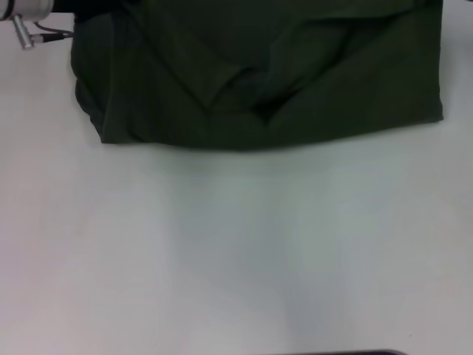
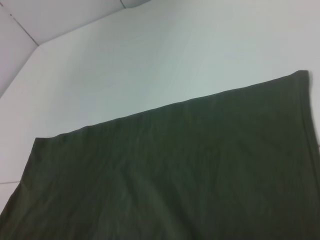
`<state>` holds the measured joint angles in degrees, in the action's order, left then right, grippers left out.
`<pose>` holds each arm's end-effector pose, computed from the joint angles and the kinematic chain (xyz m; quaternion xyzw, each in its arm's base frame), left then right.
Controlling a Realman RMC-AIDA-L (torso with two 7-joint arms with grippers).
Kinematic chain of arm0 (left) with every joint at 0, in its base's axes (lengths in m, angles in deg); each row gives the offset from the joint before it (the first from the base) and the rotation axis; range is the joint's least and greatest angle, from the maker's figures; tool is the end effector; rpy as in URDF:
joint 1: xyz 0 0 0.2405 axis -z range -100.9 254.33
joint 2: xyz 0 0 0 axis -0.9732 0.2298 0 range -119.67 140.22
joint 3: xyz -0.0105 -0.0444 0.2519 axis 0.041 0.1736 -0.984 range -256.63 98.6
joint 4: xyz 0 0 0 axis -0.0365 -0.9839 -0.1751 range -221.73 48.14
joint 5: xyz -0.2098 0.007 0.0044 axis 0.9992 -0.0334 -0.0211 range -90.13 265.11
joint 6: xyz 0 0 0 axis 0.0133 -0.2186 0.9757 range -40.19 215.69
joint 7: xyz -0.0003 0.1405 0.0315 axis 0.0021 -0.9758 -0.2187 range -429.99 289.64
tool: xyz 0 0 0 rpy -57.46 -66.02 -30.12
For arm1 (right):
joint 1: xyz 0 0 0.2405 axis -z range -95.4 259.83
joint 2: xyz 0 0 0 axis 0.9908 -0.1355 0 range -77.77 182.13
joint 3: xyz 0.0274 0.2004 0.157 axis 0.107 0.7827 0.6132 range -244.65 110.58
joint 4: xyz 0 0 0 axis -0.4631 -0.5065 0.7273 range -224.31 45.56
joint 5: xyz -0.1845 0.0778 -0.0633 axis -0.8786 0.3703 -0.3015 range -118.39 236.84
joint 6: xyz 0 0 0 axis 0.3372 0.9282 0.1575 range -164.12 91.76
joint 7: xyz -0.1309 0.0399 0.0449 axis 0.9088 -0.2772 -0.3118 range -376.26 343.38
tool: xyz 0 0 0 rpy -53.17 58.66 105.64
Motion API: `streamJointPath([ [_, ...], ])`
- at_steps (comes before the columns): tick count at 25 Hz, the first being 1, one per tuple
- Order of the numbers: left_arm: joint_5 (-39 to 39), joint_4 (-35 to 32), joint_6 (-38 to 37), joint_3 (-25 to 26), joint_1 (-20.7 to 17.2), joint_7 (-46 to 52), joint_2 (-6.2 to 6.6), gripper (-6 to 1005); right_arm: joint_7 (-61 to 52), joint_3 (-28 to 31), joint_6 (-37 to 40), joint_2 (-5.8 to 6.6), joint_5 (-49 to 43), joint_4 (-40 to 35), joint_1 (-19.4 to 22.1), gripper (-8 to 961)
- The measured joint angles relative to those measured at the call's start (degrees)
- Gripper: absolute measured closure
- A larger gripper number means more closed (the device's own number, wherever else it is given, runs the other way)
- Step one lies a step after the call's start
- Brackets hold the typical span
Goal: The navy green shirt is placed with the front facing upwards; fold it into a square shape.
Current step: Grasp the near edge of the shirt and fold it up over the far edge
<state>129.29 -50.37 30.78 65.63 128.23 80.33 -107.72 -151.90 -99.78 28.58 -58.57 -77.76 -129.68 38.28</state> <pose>-0.2113 0.4633 0.0165 -0.7155 -0.6209 -0.1969 0.2528 0.2726 0.4438 0.0906 -0.7604 0.5487 0.1583 0.3092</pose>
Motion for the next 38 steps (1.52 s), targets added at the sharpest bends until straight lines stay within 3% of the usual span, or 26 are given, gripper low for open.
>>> streamJointPath([
  [9,0.0,-3.3,6.3,-2.6,2.0,-0.3,-0.21,967,2.3,-0.6,-5.0,-0.54,0.0,3.8,-2.0,941],
  [19,-0.5,-3.5,8.4,-2.7,1.5,-0.1,-0.21,968,4.0,-4.1,-10.6,-2.23,0.0,4.0,-2.7,941],
  [27,-0.3,-3.3,10.8,-2.7,1.7,-0.5,0.0,968,5.0,-5.0,-16.3,-2.79,-0.1,4.0,-2.7,941],
  [38,-0.5,-3.6,12.1,-7.6,1.9,-0.9,-0.45,968,5.8,-12.5,-26.0,-5.31,-0.4,5.0,-2.7,940],
])
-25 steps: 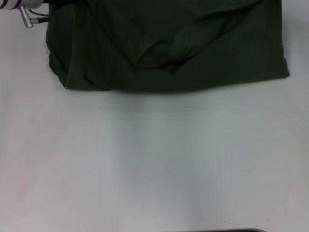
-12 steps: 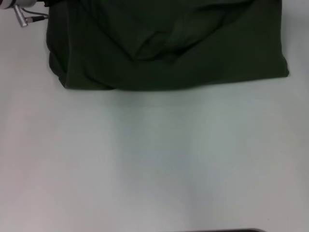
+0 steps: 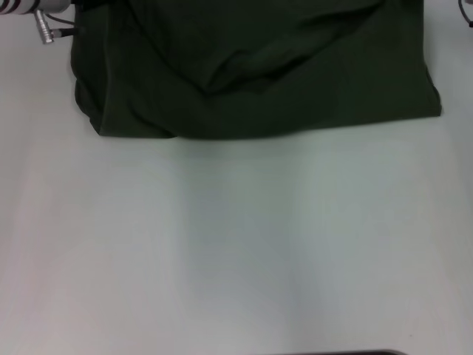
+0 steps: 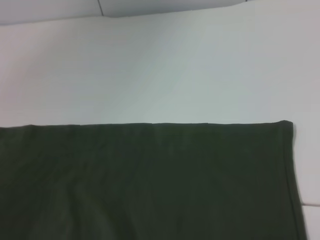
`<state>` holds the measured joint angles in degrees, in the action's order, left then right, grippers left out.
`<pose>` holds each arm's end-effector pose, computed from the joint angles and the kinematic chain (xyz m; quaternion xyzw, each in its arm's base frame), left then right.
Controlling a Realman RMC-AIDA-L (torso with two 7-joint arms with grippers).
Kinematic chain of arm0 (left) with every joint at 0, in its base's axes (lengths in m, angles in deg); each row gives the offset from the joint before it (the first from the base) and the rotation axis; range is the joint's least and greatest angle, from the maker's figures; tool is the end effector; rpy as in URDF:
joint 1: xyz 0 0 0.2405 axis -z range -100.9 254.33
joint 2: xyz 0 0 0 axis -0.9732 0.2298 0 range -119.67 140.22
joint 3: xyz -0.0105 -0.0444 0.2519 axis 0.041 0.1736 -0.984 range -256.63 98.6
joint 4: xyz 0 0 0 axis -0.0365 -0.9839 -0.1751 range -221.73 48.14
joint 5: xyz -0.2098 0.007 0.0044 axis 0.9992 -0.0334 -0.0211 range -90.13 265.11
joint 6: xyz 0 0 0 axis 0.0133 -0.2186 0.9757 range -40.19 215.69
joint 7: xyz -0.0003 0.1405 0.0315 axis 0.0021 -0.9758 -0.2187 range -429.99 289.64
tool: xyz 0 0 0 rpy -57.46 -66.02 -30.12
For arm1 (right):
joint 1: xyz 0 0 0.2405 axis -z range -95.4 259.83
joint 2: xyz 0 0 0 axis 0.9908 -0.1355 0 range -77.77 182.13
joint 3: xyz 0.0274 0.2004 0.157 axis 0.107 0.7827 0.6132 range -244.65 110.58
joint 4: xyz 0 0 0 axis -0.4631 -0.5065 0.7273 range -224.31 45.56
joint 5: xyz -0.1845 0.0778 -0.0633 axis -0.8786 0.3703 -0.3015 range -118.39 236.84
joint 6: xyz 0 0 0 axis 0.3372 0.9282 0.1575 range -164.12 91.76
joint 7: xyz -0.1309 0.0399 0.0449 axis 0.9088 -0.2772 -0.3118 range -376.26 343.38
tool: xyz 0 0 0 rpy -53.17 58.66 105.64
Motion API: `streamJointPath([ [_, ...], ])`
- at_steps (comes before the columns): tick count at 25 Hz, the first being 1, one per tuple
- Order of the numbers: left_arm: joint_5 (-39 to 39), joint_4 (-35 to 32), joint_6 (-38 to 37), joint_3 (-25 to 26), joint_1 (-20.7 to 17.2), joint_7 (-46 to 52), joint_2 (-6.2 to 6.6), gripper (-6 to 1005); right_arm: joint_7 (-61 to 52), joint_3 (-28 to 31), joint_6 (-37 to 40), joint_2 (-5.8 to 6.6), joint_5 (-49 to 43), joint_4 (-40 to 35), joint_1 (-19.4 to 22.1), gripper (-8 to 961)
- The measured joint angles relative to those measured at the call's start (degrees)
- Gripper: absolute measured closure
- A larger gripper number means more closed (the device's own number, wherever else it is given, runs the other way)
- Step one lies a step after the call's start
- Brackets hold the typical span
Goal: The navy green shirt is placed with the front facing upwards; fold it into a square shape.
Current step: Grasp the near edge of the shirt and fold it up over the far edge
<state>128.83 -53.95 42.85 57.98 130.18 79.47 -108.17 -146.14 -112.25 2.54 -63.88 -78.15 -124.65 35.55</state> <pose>-0.2046 0.4791 0.0014 -0.7330 -0.5766 -0.1697 0.3187 0.2592 0.4740 0.0403 -0.7782 0.4517 0.1011 0.4244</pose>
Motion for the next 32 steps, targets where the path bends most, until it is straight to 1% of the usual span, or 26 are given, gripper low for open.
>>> streamJointPath([
  [3,0.0,0.1,0.0,-0.8,-0.2,0.2,0.33,968,0.1,-0.7,-1.7,-0.14,0.0,0.4,0.0,940],
  [8,0.0,0.1,0.1,-0.8,-0.6,0.1,1.18,968,-0.4,-0.6,-1.9,0.24,0.2,0.3,0.0,940],
  [11,0.0,0.0,0.9,-0.8,-0.6,-0.5,1.15,968,-0.4,-0.6,-2.4,0.23,0.3,0.3,-0.1,940],
  [17,0.0,0.1,3.5,-2.1,0.3,-1.2,0.44,968,-0.9,-0.4,-3.9,-0.24,0.3,0.0,-0.5,940],
  [22,-0.1,-0.6,4.5,-2.5,1.0,-1.2,0.72,968,-0.9,-0.6,-4.7,-0.2,0.4,-0.1,-0.7,940],
  [28,-0.1,-0.9,6.9,-5.0,0.6,-1.1,0.51,968,-0.5,-1.5,-7.2,-0.52,0.0,0.4,-0.9,940],
  [32,-0.1,-0.6,7.5,-5.4,0.7,-0.3,1.03,967,-0.8,-1.5,-7.4,-0.04,0.2,-0.1,-1.0,940],
])
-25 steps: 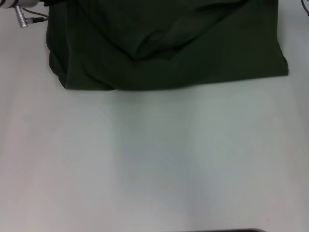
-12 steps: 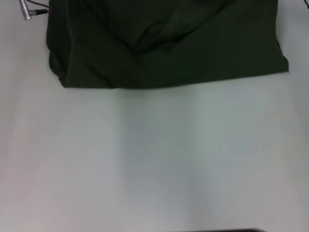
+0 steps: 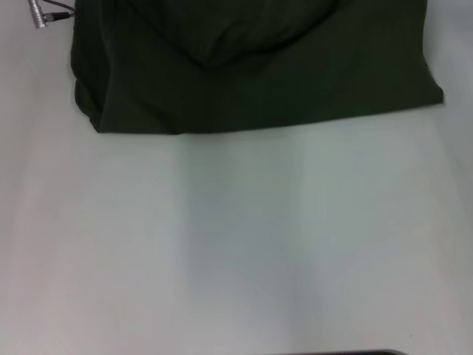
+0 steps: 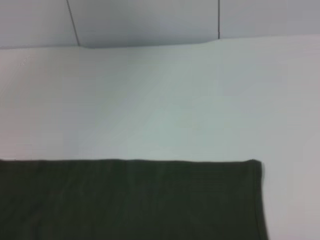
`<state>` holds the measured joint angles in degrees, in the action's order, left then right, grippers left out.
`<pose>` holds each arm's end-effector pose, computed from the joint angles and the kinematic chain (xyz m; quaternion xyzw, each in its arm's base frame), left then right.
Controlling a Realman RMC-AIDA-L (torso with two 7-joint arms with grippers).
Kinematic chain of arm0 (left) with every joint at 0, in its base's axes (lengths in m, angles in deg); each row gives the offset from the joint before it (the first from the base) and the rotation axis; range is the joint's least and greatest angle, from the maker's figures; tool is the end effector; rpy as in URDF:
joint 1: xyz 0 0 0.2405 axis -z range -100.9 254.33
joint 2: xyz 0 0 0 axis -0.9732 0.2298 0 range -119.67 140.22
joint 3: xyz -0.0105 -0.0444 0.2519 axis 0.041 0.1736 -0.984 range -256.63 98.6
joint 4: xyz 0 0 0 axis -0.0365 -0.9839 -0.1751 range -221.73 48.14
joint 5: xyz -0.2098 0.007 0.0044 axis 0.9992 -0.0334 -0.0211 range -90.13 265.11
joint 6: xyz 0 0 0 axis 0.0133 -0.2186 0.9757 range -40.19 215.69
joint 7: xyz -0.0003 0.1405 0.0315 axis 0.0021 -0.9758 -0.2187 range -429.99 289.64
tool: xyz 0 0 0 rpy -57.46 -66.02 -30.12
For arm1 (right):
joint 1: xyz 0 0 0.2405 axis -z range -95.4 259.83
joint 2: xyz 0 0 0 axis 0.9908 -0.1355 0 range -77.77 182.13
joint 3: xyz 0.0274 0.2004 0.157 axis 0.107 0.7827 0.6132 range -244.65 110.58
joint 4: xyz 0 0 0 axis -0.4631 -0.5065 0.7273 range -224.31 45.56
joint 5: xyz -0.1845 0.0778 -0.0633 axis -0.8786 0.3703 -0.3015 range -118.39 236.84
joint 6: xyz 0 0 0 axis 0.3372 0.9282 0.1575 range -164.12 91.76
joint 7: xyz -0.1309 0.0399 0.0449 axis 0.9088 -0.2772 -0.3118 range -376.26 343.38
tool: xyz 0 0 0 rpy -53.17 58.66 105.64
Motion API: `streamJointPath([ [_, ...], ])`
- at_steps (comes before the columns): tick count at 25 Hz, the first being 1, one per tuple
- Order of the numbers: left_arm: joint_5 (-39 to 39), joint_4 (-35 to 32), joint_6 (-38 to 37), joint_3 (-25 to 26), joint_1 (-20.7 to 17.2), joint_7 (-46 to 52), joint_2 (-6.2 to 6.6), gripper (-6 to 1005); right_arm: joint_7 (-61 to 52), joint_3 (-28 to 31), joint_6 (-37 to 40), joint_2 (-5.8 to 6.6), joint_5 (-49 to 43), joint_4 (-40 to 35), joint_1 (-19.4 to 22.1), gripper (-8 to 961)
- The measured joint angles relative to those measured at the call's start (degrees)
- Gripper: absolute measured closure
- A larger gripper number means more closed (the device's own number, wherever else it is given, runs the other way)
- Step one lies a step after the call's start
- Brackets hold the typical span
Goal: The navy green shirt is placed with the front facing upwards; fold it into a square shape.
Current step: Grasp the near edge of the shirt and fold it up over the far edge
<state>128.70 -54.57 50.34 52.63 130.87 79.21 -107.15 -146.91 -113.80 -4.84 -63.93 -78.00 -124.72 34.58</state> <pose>-0.2012 0.4937 0.0111 -0.7409 -0.5327 -0.1600 0.3764 0.2522 0.4881 0.0519 -0.7595 0.4295 0.1118 0.4756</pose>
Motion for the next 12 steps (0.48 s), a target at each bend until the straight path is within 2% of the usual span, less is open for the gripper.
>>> streamJointPath([
  [4,-0.1,-0.1,0.4,0.0,0.4,0.6,0.44,967,0.0,0.0,0.1,0.23,0.1,0.1,-0.6,940],
  [12,-1.4,-0.7,1.2,0.0,0.1,0.6,0.45,967,0.3,-2.5,-2.6,-0.26,-0.2,1.2,-1.1,941],
])
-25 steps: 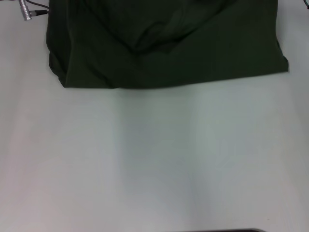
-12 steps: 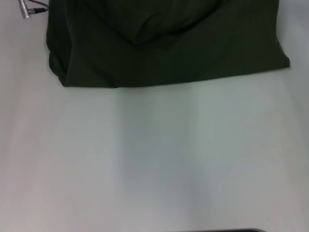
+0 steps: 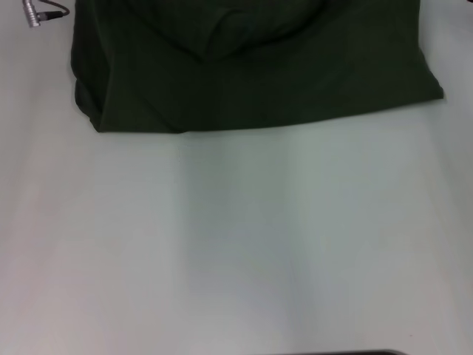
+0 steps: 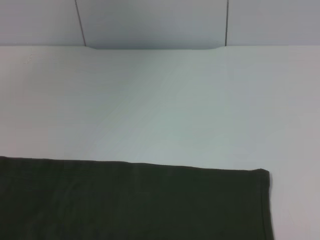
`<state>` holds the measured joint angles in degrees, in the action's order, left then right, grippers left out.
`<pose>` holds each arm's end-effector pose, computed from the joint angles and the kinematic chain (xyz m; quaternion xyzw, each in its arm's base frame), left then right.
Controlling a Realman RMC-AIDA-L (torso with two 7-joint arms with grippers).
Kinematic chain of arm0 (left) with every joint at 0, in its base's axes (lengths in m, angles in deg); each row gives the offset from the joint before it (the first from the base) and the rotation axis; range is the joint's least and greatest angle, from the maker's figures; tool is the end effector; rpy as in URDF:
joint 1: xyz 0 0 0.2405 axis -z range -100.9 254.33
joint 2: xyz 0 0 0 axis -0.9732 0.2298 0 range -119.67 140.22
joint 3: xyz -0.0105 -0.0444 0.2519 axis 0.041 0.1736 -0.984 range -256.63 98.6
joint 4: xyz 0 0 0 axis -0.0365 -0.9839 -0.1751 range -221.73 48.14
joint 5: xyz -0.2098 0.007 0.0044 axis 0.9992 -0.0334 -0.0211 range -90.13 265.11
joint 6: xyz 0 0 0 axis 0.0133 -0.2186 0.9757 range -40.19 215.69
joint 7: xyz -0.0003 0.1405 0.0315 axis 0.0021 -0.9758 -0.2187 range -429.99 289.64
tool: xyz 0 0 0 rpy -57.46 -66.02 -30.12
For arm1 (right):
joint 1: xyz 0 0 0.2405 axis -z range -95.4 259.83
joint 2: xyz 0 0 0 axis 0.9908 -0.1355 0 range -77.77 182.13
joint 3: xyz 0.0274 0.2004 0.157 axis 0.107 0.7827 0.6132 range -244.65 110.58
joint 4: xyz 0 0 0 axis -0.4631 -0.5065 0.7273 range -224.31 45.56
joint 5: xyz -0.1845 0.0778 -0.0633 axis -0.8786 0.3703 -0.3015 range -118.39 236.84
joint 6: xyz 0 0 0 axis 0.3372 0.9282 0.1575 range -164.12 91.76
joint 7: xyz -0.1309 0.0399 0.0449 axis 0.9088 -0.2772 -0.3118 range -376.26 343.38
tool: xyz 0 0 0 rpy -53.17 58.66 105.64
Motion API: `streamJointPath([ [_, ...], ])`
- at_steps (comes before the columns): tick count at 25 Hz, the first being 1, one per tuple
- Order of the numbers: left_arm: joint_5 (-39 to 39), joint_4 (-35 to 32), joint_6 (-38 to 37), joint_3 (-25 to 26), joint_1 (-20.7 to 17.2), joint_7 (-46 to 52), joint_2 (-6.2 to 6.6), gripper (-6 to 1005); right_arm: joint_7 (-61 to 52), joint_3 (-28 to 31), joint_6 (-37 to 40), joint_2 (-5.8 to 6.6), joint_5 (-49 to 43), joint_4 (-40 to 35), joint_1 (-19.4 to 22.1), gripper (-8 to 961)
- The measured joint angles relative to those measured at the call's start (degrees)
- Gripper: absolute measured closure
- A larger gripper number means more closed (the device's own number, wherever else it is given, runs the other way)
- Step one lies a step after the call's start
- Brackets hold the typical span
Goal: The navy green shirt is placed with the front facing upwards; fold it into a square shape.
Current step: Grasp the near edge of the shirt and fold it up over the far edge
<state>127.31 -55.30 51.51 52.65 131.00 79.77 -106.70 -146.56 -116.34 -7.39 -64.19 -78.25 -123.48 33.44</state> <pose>-0.2060 0.4954 0.0144 -0.7374 -0.5309 -0.1528 0.3886 0.2436 0.4926 0.0440 -0.7689 0.4086 0.1003 0.4813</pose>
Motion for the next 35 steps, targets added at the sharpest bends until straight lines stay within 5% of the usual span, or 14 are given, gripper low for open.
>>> streamJointPath([
  [18,-0.1,0.1,0.2,0.0,0.0,-0.4,-0.91,967,0.2,-6.3,-5.4,-0.98,-0.1,5.0,-1.9,935],
  [31,0.3,0.5,-2.0,-0.2,-0.4,-0.5,-0.68,967,-0.1,-7.1,-3.0,-0.23,-1.6,5.0,-2.1,924],
  [35,0.2,0.7,-2.7,-0.2,-0.2,-0.5,-0.86,842,-0.6,-7.1,-2.5,-0.18,-3.6,5.0,-2.7,825],
])
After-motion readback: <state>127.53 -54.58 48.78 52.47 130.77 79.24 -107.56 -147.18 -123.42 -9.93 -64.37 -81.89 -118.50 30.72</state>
